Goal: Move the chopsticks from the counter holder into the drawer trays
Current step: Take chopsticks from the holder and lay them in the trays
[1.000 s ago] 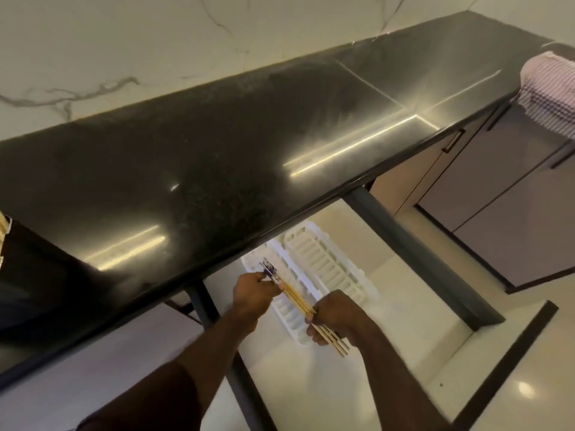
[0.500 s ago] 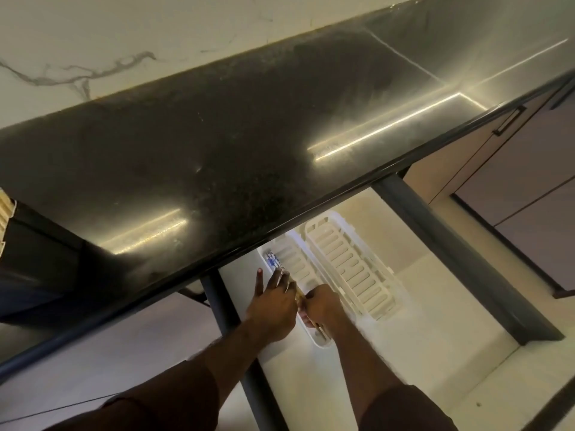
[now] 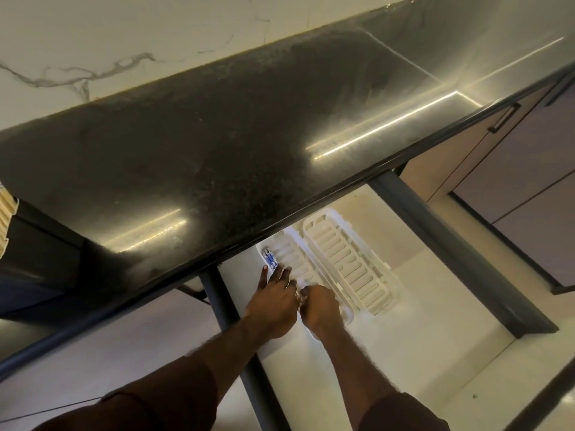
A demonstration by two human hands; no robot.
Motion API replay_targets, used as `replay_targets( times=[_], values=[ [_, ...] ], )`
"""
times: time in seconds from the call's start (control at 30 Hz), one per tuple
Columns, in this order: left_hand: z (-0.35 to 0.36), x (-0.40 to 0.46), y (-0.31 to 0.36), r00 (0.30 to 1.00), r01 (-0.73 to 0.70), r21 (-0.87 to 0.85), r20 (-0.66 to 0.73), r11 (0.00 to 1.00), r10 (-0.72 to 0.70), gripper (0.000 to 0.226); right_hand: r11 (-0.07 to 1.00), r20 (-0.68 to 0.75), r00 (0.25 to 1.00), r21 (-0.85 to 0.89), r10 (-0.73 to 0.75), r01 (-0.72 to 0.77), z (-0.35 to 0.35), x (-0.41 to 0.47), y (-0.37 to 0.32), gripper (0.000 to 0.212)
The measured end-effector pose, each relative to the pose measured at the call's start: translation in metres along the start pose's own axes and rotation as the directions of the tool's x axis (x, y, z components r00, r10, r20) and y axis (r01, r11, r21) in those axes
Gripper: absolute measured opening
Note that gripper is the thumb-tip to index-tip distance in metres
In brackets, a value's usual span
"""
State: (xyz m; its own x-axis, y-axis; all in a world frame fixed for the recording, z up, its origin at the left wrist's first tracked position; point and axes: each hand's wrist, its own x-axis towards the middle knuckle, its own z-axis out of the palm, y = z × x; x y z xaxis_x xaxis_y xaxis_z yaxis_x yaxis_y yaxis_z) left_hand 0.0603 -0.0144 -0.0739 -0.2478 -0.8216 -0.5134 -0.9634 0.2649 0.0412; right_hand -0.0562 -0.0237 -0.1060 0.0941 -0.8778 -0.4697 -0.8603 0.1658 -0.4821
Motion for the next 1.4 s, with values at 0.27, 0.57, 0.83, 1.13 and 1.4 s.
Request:
replay_targets(
  times=[0.27, 0.57, 0.83, 1.13, 1.4],
  values=[
    [-0.035, -0.024, 0.004, 0.985, -0.003, -0.292, -0.167, 0.956, -0.048, 0.05, 0.985, -0.156, 0.988, 0.174, 0.017, 0.011, -0.06, -0.03, -0.022, 0.027],
    [-0.146, -0.111, -0.033, 0.706, -0.275, -0.821, -0.526, 0.5, -0.475, 0.038, 0.908, -0.425, 0.872, 0.217, -0.242, 0.358, -0.152, -0.104, -0.136, 0.019],
    [-0.197, -0.213, -0.163, 0.462, -0.472, -0.804, -0.575, 0.362, -0.676, 0.032, 0.78, -0.551, 0.7, 0.133, -0.454, 0.612, -0.136, -0.148, -0.305, 0.012],
    [-0.153, -0.293, -0.326, 0.255, -0.436, -0.831, -0.482, 0.345, -0.838, 0.026, 0.741, -0.353, 0.748, 0.189, -0.562, 0.645, -0.024, -0.158, -0.456, 0.021],
    [-0.108, -0.277, -0.386, 0.327, -0.359, -0.922, -0.272, 0.148, -0.905, 0.049, 0.811, -0.248, 0.801, 0.089, -0.545, 0.579, 0.047, -0.141, -0.492, 0.033]
  ],
)
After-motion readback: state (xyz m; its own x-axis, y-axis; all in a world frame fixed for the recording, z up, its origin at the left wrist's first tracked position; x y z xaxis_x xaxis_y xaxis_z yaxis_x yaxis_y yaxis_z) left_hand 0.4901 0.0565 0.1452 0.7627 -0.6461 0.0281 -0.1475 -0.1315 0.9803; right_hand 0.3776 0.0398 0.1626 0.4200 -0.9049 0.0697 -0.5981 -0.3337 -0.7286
